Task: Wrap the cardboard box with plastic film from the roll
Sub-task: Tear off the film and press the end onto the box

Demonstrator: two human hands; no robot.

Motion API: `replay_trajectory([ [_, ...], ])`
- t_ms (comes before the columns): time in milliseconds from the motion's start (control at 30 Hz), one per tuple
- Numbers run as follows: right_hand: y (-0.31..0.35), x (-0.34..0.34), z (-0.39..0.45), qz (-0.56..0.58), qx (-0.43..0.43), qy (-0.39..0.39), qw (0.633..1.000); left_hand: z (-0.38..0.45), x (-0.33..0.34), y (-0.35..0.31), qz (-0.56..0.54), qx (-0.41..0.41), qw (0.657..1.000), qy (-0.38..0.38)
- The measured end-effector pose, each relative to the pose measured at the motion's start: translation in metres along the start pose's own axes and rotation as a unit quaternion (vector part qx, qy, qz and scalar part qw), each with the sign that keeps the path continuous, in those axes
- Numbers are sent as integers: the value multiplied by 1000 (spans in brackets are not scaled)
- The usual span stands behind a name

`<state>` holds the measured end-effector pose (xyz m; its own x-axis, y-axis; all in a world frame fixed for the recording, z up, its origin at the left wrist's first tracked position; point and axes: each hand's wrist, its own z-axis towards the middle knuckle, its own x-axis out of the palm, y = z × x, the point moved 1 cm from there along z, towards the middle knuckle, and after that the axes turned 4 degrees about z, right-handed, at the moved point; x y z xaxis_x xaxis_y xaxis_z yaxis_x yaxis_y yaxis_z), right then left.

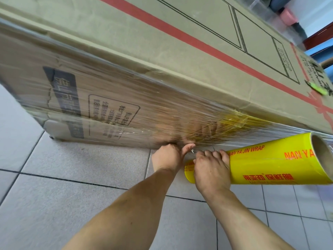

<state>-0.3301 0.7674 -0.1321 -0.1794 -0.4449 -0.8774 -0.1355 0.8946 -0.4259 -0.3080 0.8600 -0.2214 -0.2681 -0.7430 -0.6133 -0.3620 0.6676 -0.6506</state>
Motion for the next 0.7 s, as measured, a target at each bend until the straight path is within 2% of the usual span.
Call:
replay_trajectory([
  [233, 2, 7, 2, 4, 2, 4, 1000, 3, 7, 10, -16, 50, 999, 6],
  [400, 2, 9, 3, -2, -6, 17, 1000, 6, 4, 2, 8, 13, 1000, -3],
  [700, 6, 15, 3, 4, -8, 24, 1000, 0, 5, 2, 78, 24, 997, -16],
])
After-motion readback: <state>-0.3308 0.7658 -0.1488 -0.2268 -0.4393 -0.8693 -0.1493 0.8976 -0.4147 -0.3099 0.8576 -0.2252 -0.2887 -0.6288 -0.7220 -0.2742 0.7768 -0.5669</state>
